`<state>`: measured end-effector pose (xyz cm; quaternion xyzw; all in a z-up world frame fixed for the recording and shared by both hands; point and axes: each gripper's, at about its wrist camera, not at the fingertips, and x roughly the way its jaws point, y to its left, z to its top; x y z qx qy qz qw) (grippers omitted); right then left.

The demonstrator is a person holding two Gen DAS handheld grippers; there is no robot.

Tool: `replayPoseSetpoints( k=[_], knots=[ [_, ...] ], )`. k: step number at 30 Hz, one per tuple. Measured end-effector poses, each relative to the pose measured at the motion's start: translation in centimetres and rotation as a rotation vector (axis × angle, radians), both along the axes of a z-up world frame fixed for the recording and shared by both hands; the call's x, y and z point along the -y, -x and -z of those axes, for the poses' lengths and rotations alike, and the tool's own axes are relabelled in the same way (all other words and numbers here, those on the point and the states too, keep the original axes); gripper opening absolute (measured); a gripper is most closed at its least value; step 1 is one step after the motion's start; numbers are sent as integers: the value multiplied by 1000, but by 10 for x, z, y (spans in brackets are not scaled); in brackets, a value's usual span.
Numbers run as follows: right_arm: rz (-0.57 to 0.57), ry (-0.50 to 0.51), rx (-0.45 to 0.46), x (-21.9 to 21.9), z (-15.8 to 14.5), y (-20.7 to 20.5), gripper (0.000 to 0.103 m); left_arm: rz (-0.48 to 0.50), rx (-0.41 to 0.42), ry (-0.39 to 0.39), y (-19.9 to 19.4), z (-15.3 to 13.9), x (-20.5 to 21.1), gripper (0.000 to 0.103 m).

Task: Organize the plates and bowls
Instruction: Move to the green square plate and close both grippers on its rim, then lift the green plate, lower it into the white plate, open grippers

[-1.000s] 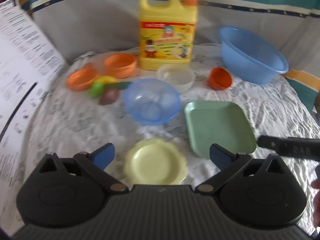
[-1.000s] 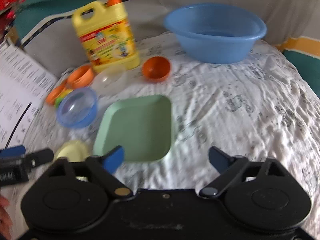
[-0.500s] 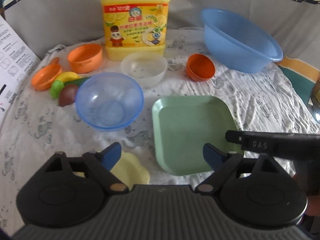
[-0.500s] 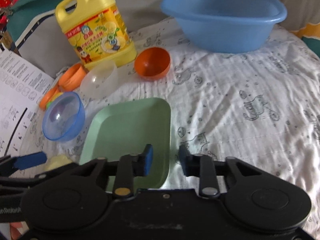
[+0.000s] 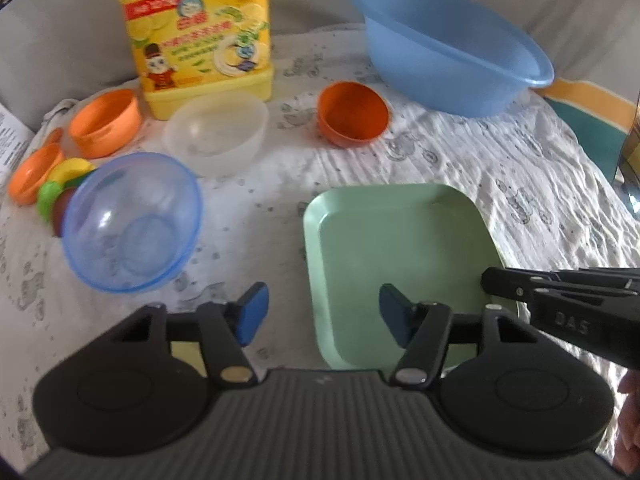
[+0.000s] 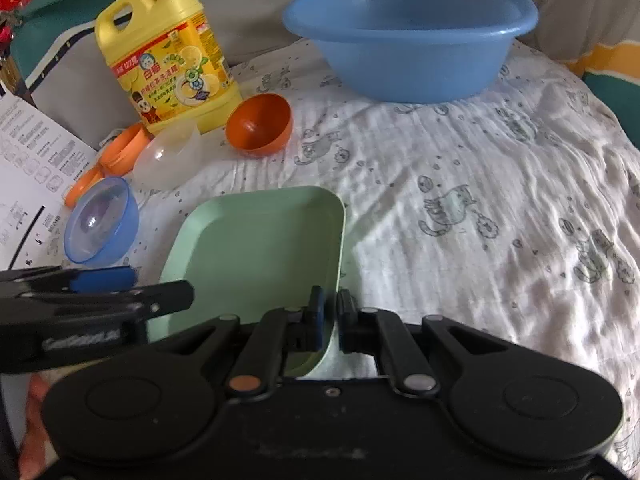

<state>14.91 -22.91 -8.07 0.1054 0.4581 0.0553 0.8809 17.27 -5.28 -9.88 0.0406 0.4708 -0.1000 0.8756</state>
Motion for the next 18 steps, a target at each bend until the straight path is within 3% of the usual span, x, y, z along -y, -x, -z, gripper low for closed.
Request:
replayPoseSetpoints(
  k=[4, 6, 13, 18],
  knots=[
    [14, -31, 4, 7, 1, 0, 7, 14, -17, -10, -8, 9, 10, 52],
    [23, -40, 10, 8, 1, 1, 7, 23, -16, -4, -9, 12, 14, 42],
    [58, -39, 58, 2, 4, 1, 12, 26, -4, -16, -8, 13, 17, 43],
    [81, -24, 85, -4, 6, 5, 14, 29, 15, -68, -6, 12, 27, 43]
  ],
)
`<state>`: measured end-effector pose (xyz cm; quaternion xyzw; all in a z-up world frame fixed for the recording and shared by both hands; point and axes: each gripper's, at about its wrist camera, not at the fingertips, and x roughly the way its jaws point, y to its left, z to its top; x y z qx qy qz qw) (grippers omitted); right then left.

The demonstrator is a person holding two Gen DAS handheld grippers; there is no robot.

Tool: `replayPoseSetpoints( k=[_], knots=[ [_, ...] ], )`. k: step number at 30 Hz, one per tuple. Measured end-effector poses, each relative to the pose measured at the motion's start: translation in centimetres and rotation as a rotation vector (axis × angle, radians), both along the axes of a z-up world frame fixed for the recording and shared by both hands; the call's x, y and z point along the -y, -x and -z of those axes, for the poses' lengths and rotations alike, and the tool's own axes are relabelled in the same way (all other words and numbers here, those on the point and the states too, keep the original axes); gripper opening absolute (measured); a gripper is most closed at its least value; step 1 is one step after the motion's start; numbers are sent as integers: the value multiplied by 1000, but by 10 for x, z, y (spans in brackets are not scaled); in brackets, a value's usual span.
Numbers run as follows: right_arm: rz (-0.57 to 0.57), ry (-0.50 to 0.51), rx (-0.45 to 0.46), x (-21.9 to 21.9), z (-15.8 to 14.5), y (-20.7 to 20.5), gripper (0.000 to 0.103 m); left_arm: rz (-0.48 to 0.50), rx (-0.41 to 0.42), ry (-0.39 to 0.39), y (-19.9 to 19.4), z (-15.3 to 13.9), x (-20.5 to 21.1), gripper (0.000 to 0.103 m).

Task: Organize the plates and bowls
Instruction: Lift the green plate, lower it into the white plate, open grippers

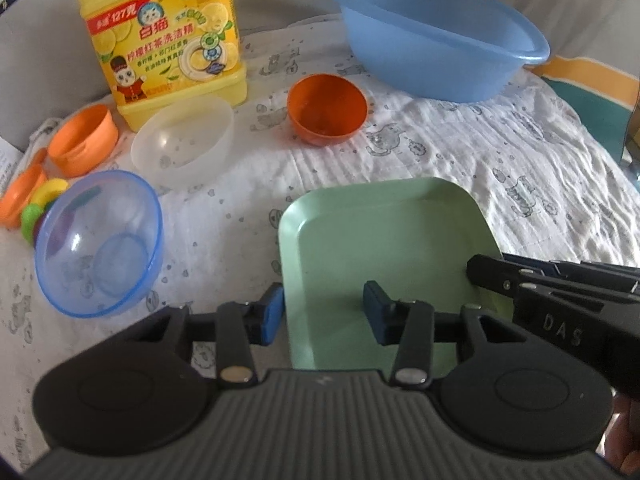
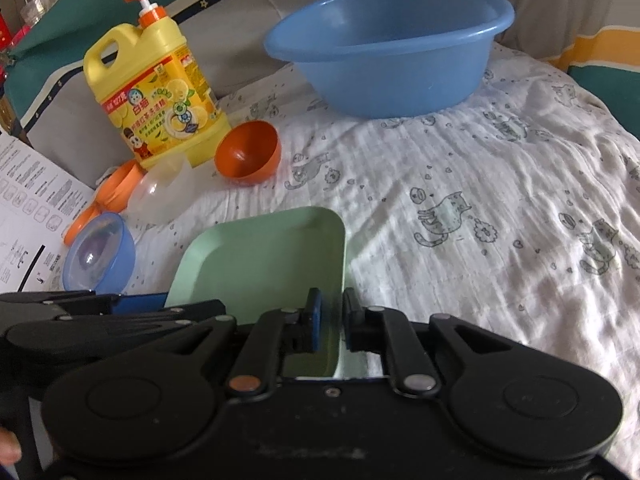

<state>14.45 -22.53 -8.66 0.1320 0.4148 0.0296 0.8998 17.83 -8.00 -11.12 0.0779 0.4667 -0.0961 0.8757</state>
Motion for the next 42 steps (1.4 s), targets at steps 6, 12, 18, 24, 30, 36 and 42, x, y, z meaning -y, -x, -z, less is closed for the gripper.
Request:
replayPoseSetpoints(
  k=[6, 12, 18, 24, 30, 36, 42],
  knots=[
    [3, -16, -15, 5, -6, 9, 14, 8, 15, -45, 10, -11, 8, 39],
    [8, -22, -21, 6, -16, 26, 14, 12, 16, -64, 28, -22, 11, 39],
    [-18, -15, -1, -5, -37, 43, 14, -8, 31, -46, 48, -41, -2, 39],
    [-60, -4, 10, -24, -58, 60, 14, -46, 37, -9, 72, -57, -25, 39],
    [-113, 13, 24, -49, -75, 76, 14, -100, 38, 38, 95, -73, -55, 39],
    [-163, 15, 26, -73, -89, 87, 14, -142, 51, 70, 119, -86, -88, 39],
    [-243, 33, 12, -105, -98, 99, 14, -194, 62, 99, 145, -93, -125, 39]
  ],
)
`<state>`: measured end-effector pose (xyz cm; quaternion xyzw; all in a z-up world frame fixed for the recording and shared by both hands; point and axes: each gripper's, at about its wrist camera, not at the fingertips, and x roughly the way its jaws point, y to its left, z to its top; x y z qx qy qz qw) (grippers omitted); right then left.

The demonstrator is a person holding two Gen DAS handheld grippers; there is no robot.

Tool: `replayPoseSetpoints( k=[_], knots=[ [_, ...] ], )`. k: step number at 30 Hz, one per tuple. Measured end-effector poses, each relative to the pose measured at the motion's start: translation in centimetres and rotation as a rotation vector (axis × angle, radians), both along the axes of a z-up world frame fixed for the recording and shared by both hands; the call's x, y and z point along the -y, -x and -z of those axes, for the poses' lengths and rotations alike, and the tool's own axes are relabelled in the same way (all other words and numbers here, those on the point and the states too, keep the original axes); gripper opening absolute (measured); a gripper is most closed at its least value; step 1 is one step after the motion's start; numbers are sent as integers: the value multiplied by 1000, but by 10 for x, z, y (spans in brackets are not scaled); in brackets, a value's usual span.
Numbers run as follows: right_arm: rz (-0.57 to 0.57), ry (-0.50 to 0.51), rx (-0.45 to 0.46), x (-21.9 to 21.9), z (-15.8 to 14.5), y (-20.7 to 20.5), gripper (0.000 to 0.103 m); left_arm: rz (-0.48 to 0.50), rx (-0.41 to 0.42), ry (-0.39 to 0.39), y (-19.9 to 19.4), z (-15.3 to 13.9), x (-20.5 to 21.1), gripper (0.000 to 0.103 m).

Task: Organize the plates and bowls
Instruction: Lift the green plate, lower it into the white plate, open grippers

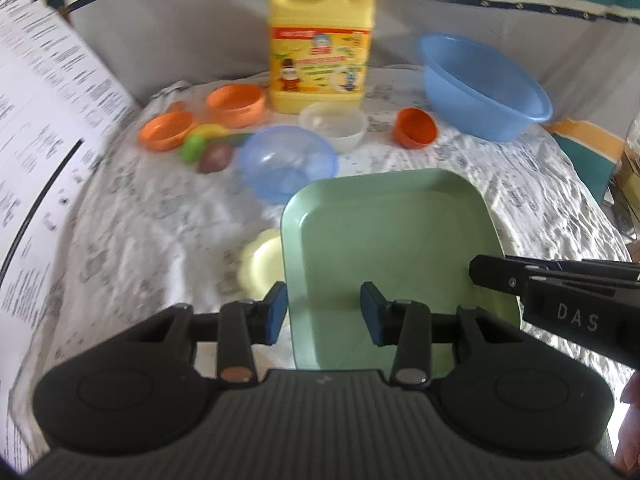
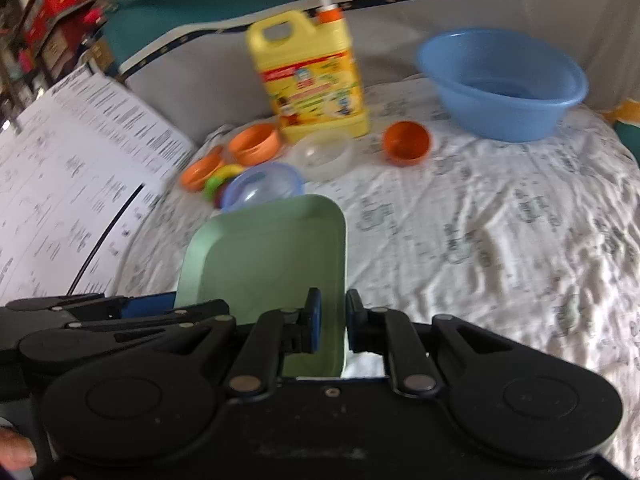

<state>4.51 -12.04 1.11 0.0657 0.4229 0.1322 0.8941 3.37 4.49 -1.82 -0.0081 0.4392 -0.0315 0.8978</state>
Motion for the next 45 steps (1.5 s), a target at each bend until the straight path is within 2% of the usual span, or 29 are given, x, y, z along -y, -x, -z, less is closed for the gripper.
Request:
replayPoseSetpoints(
  k=[10, 21, 27, 33, 45],
  knots=[
    [-154, 39, -38, -75, 0, 16, 14, -106, 6, 17, 41, -2, -73, 39],
    [-282, 77, -136, -138, 23, 35, 14, -186, -26, 22, 80, 16, -131, 39],
    [-310, 79, -194, -153, 37, 46, 14, -192, -61, 19, 94, 32, -145, 39],
    [-306, 102, -232, -152, 47, 45, 14, -181, -89, 32, 89, 47, -148, 39],
    [-289, 124, -258, -152, 58, 40, 15, -151, -120, 42, 80, 60, -145, 39]
  ],
)
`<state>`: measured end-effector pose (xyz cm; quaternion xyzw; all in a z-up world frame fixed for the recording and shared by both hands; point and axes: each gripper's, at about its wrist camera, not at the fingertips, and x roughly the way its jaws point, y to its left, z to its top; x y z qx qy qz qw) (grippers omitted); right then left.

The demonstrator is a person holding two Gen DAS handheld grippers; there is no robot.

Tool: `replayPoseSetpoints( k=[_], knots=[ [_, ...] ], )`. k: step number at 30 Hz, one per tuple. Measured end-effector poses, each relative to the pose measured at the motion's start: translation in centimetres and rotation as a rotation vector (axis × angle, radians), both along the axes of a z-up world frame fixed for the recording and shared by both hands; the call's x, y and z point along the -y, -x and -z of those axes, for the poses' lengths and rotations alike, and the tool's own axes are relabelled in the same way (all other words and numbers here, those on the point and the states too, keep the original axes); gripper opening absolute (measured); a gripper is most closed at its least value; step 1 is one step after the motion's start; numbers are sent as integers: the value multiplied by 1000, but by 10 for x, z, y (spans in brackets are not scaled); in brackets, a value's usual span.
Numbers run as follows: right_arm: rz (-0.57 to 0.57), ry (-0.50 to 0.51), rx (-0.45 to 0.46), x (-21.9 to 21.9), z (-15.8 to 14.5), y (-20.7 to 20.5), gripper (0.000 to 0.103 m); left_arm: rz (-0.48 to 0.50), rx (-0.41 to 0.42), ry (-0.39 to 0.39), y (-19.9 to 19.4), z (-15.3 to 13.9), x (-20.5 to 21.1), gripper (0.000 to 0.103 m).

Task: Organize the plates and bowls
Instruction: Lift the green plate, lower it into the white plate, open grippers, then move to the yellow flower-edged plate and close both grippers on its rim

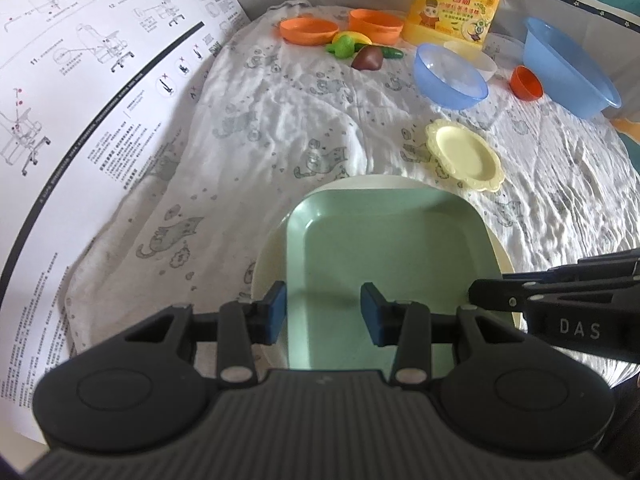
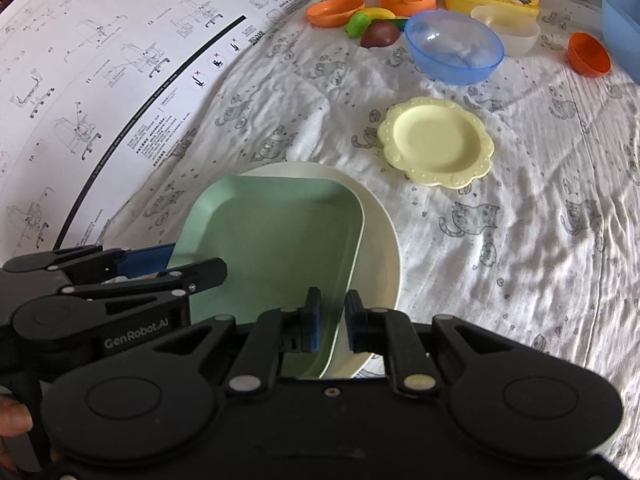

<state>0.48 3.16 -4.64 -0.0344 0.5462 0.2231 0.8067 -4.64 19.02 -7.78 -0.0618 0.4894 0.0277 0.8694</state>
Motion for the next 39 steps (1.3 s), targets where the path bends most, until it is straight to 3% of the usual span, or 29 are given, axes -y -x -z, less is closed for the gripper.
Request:
replayPoseSetpoints(
  k=[6, 10, 11, 15, 17, 19, 20, 24, 39],
  knots=[
    [4, 1, -17, 1, 6, -2, 18, 7, -11, 5, -2, 5, 1, 39],
    [-2, -6, -13, 1, 7, 0, 39, 9, -8, 0, -2, 6, 3, 43],
    [-3, -11, -9, 0, 6, 0, 48, 8, 1, -6, -2, 5, 4, 52],
    [11, -54, -3, 4, -1, -2, 59, -29, 49, -50, 2, -7, 1, 71],
    [24, -67, 1, 7, -6, -3, 81, -59, 76, -50, 3, -14, -5, 78],
    [36, -69, 30, 10, -12, -2, 93, -83, 105, -48, 5, -21, -12, 92],
    [35, -72, 41, 11, -14, -1, 94, -95, 121, -48, 6, -25, -15, 98],
    [47, -85, 69, 17, -22, 0, 98, -117, 149, -55, 8, -33, -19, 103],
    [132, -129, 109, 47, -32, 0, 99, -68, 140, -81, 0, -40, 6, 103]
  ],
)
